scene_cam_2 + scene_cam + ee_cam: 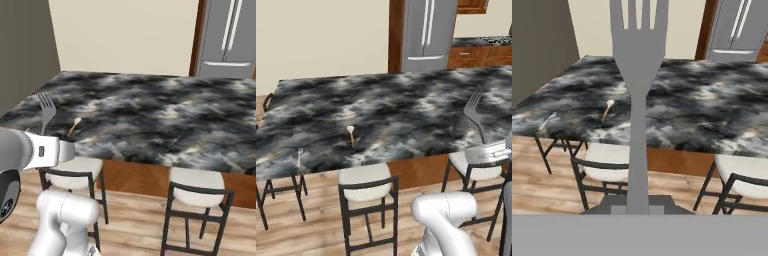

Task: Pick up the metallic utensils from the counter and place them in the open drawer. Make sure not to pick up any wooden utensils.

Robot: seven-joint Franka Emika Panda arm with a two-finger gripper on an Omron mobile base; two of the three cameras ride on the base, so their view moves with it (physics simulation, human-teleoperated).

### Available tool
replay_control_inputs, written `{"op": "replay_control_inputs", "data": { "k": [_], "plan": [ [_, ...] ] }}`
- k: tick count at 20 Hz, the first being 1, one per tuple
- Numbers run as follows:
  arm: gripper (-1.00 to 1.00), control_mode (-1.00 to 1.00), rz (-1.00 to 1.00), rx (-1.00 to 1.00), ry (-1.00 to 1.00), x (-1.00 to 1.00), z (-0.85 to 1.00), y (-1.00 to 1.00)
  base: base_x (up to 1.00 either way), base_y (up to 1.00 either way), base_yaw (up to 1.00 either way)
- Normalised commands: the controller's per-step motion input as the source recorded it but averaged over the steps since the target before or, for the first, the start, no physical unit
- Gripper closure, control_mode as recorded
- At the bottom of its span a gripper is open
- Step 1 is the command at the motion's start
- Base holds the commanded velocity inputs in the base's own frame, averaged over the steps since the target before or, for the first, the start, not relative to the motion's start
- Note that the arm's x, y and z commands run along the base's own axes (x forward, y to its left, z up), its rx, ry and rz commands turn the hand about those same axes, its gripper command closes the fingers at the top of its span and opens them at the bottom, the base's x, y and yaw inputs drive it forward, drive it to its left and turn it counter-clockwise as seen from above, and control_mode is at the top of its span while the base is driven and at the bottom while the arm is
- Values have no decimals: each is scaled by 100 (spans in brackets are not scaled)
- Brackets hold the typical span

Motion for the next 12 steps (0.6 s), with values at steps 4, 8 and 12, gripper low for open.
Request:
{"op": "replay_control_inputs", "data": {
  "k": [4,8,12],
  "plan": [
    [100,100,0,0,0,0,0,0,0,-100,0],
    [100,100,0,0,0,0,0,0,0,-100,0],
    [100,100,0,0,0,0,0,0,0,-100,0]
  ]
}}
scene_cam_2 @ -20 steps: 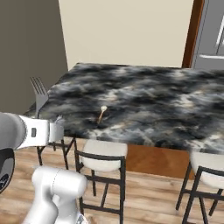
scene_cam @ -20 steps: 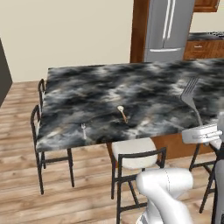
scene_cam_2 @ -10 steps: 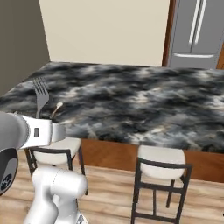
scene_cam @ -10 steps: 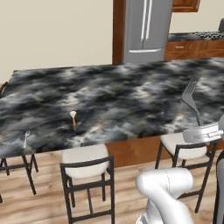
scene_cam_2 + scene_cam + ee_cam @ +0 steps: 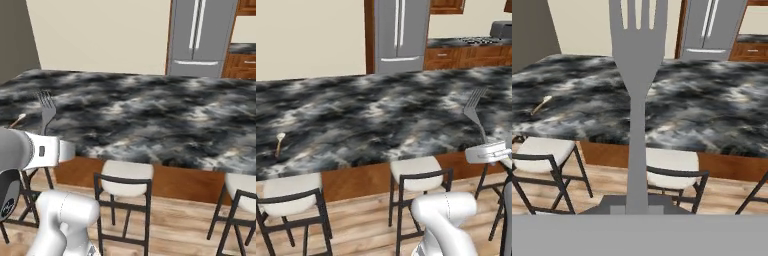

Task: Pick up the metallic utensils from the counter and place them in the open drawer. Make sure not to pick up any wooden utensils.

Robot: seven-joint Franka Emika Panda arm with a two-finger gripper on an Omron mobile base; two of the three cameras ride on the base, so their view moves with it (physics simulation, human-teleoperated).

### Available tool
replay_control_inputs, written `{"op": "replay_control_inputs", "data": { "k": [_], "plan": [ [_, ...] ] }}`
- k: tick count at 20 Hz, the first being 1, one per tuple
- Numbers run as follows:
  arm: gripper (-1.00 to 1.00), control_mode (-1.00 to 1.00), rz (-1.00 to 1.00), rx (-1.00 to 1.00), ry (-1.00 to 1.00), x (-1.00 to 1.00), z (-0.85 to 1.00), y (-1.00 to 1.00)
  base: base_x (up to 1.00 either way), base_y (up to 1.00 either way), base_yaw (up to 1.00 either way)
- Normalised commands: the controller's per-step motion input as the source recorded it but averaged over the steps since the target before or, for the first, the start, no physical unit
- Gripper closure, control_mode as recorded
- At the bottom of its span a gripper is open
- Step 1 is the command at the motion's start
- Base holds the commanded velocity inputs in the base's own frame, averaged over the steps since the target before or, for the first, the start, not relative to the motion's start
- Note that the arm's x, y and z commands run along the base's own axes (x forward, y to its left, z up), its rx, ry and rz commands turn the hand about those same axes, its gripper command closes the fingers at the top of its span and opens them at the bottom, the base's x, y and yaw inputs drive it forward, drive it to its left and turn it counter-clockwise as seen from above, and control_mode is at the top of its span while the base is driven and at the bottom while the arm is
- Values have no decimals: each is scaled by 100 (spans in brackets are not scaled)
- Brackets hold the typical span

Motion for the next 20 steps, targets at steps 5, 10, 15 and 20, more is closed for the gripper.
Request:
{"op": "replay_control_inputs", "data": {
  "k": [5,10,15,20],
  "plan": [
    [100,100,0,0,0,0,0,0,0,-100,0],
    [100,100,0,0,0,0,0,0,0,-100,0],
    [100,100,0,0,0,0,0,0,0,-100,0],
    [100,100,0,0,0,0,0,0,0,-100,0]
  ]
}}
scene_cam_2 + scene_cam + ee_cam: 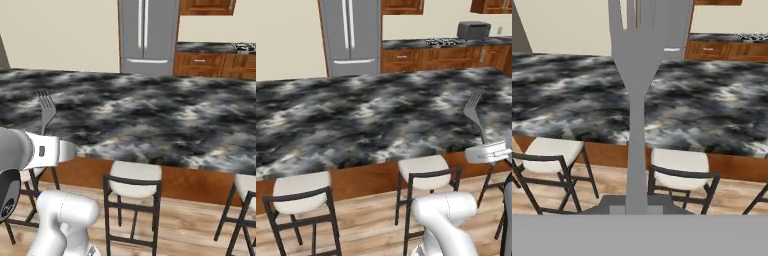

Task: Pick up the metallic utensils from the counter and place them in the open drawer. Make sure not to pick up any wooden utensils.

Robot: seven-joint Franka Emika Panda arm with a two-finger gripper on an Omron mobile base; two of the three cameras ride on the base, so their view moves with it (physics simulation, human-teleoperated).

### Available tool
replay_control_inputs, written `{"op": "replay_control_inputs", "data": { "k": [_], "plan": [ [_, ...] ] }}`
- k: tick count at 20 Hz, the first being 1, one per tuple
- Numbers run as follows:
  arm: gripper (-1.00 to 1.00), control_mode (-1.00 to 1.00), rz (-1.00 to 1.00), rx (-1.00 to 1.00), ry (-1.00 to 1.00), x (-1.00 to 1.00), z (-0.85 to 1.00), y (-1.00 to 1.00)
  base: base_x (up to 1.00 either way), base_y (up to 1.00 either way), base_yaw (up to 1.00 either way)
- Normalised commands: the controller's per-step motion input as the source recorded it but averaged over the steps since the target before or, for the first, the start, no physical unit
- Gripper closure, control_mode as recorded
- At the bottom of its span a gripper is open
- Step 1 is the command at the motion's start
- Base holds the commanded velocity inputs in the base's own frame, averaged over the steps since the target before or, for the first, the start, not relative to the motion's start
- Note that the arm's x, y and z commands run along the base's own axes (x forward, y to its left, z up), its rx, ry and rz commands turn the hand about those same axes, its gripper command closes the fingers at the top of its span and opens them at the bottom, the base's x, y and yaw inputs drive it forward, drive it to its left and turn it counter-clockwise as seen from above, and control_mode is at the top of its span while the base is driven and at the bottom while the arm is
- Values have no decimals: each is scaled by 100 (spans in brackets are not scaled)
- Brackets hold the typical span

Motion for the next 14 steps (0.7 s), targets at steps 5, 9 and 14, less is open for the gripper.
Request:
{"op": "replay_control_inputs", "data": {
  "k": [5,9,14],
  "plan": [
    [100,100,0,0,0,0,0,0,0,-100,0],
    [100,100,0,0,0,0,0,0,0,-100,0],
    [100,100,0,0,0,0,0,0,0,-100,0]
  ]
}}
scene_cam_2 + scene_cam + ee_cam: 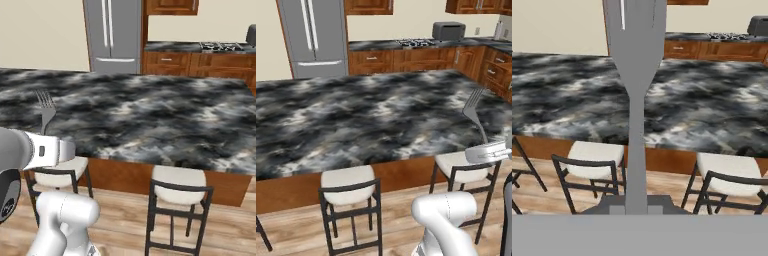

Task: Pick up the metallic utensils from the counter and place them in the open drawer. Make sure not to pick up any wooden utensils.

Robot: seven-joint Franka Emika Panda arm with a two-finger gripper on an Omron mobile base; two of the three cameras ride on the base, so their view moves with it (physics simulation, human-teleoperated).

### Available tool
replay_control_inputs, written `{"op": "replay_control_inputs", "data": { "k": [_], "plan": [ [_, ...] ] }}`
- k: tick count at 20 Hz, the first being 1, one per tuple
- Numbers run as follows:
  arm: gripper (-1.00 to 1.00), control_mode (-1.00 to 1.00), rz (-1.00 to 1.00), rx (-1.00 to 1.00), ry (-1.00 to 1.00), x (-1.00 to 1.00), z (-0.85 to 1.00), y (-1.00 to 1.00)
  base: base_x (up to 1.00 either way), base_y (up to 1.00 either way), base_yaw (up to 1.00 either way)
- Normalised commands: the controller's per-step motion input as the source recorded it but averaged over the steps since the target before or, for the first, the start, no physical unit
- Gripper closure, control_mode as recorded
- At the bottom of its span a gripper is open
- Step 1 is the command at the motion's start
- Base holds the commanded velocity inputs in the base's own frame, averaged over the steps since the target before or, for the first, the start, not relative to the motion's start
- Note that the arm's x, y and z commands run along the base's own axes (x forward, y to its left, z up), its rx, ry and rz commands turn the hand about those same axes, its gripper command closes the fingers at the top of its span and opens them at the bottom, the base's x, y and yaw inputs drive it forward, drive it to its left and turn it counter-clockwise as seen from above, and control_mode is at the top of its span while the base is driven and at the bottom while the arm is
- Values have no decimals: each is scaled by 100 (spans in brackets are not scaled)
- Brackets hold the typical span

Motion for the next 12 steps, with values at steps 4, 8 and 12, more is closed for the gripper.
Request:
{"op": "replay_control_inputs", "data": {
  "k": [4,8,12],
  "plan": [
    [100,100,0,0,0,0,0,0,0,-100,0],
    [100,100,0,0,0,0,0,0,0,-100,0],
    [100,100,0,0,0,0,0,0,0,-100,0]
  ]
}}
